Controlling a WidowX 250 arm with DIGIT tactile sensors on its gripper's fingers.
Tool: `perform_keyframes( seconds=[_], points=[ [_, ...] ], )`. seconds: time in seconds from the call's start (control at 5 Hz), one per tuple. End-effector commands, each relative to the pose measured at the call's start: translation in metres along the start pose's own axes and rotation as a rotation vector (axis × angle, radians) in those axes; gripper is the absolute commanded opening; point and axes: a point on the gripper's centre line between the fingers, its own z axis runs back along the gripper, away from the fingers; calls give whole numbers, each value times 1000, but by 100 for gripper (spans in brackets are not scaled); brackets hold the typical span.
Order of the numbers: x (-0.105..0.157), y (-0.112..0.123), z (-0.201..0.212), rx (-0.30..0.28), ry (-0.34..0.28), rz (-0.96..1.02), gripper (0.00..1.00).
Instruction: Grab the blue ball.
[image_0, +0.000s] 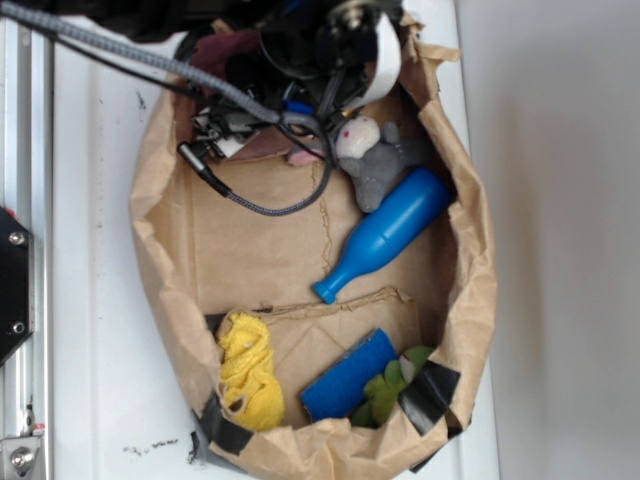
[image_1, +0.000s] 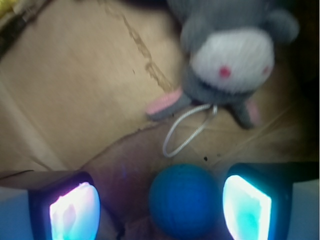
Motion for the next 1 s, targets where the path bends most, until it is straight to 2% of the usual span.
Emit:
perform_keyframes(
  seconds=[0.0, 0.2, 0.6, 0.8],
  points=[
    [-6, 5, 8, 57, -1, 33, 100],
    [-6, 10, 5, 69, -11, 40, 100],
    [0, 26, -19, 199, 18, 106, 100],
    [1, 26, -20, 207, 24, 104, 100]
  ],
)
